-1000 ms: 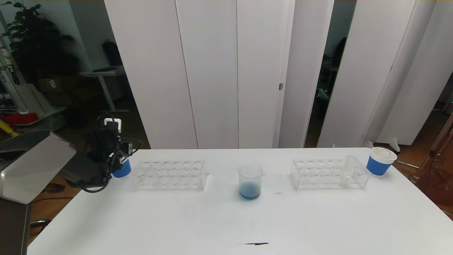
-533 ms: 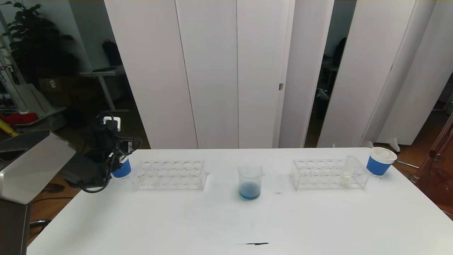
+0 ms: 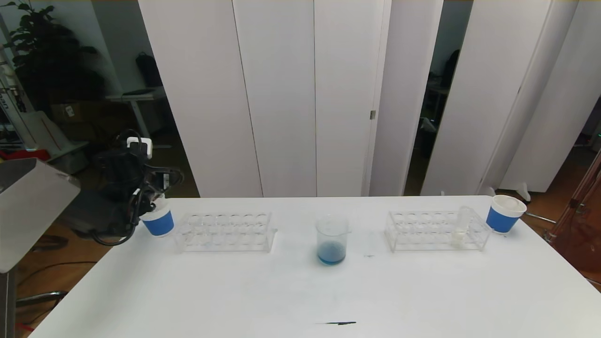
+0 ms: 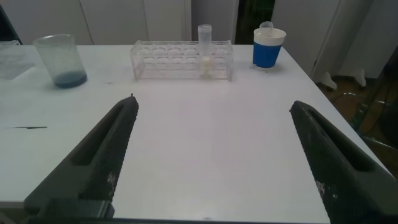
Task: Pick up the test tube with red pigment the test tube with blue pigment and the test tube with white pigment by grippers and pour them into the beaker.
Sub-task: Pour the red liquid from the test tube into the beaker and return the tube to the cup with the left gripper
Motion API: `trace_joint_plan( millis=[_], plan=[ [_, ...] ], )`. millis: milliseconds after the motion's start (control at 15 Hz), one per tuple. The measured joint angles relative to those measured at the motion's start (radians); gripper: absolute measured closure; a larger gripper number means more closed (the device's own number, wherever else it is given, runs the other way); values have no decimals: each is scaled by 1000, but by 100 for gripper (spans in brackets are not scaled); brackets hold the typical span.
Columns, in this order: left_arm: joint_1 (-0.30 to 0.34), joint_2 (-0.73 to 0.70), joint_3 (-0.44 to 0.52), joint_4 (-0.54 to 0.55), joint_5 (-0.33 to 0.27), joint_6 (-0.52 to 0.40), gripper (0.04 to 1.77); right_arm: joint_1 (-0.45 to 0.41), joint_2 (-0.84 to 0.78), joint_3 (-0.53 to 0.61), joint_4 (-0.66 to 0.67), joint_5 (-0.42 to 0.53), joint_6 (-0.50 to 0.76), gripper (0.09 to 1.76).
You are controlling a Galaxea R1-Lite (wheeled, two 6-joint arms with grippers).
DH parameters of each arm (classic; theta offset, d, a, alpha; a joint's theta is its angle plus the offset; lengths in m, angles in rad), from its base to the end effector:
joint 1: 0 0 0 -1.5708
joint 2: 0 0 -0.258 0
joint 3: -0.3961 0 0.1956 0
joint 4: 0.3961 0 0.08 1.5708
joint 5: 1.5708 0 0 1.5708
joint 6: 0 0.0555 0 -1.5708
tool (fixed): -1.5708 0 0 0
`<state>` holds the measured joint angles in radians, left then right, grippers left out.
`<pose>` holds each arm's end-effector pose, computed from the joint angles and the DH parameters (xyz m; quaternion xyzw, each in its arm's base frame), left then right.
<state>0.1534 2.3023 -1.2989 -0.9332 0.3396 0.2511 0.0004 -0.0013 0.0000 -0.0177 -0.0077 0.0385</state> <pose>0.4567 0.0893 0.0711 0.1246 0.0652 0.2376 0.9611 0.0578 -0.0004 0.0779 0.0193 -0.0096 -0.0035 0.9998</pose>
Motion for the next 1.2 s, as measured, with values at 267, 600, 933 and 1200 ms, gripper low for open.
trace_joint_plan(
  millis=[267, 600, 933, 1200],
  plan=[
    [-8, -183, 70, 147, -8, -6, 6, 0, 0, 0, 0, 0, 0, 10],
    [-56, -491, 265, 311, -8, -45, 6, 0, 0, 0, 0, 0, 0, 10],
    [-149, -847, 505, 524, -53, -111, 6, 0, 0, 0, 0, 0, 0, 10],
    [-173, -1146, 660, 646, -103, -123, 6, 0, 0, 0, 0, 0, 0, 10]
  ],
)
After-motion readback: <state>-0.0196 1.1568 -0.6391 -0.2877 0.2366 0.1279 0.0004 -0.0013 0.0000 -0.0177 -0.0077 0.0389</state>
